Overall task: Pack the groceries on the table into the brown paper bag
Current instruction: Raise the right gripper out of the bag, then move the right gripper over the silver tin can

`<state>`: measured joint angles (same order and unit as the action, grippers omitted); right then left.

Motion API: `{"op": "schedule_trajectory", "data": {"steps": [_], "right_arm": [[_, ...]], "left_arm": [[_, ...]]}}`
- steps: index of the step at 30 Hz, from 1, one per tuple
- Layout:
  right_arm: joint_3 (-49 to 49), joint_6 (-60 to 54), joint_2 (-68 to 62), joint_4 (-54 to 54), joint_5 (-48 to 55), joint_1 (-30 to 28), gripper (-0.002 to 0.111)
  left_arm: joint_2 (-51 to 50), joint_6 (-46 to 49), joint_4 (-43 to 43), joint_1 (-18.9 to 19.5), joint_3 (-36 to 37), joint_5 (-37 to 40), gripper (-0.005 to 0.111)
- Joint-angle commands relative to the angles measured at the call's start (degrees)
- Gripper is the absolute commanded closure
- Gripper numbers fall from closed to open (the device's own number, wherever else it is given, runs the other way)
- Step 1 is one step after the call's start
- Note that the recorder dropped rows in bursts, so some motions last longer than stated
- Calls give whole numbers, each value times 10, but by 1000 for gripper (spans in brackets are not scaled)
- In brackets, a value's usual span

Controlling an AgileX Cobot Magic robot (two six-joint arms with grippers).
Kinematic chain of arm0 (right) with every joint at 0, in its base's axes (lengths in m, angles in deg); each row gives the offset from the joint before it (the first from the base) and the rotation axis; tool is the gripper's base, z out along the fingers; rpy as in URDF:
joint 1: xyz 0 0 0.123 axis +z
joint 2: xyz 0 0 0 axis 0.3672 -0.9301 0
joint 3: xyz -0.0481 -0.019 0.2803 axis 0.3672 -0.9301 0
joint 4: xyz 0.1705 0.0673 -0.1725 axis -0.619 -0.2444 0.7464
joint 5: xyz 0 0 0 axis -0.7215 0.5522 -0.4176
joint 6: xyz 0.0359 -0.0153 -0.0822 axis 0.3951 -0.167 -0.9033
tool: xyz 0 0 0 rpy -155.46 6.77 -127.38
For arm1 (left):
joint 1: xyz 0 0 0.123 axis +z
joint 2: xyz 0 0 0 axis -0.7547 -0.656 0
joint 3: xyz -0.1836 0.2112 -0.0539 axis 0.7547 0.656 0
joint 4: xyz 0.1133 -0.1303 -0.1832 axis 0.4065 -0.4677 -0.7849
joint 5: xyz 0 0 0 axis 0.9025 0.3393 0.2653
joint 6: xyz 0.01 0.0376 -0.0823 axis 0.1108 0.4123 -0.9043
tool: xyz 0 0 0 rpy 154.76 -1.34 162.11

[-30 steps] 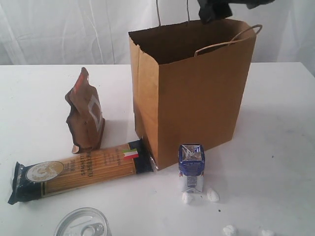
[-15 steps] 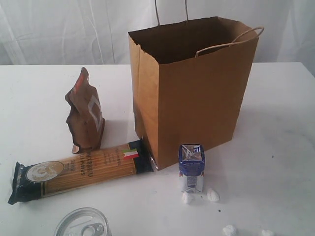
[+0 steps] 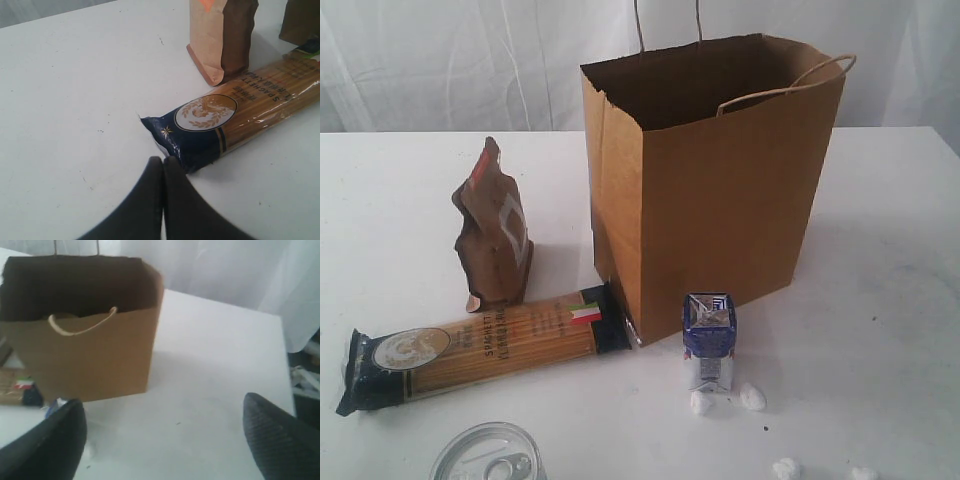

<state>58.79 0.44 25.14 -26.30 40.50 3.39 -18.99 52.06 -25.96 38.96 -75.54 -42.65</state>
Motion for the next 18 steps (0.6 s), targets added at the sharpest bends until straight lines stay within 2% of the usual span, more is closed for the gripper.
{"op": "schedule_trajectory", "data": {"steps": [1, 8, 11, 15, 18], "right_arm": [[-63, -21, 26, -105, 9, -4, 30], [-188, -170, 13, -245, 6, -3, 30], [-235, -233, -3, -289, -41, 0, 30], [-266, -340, -32, -322, -64, 39, 30], [-267, -349, -52, -318, -82, 77, 30]], "left_arm": [[3, -1, -1, 2, 1, 2, 107], [3, -1, -1, 2, 1, 2, 107], [3, -1, -1, 2, 1, 2, 107], [3, -1, -1, 2, 1, 2, 107], [3, -1, -1, 2, 1, 2, 107]]}}
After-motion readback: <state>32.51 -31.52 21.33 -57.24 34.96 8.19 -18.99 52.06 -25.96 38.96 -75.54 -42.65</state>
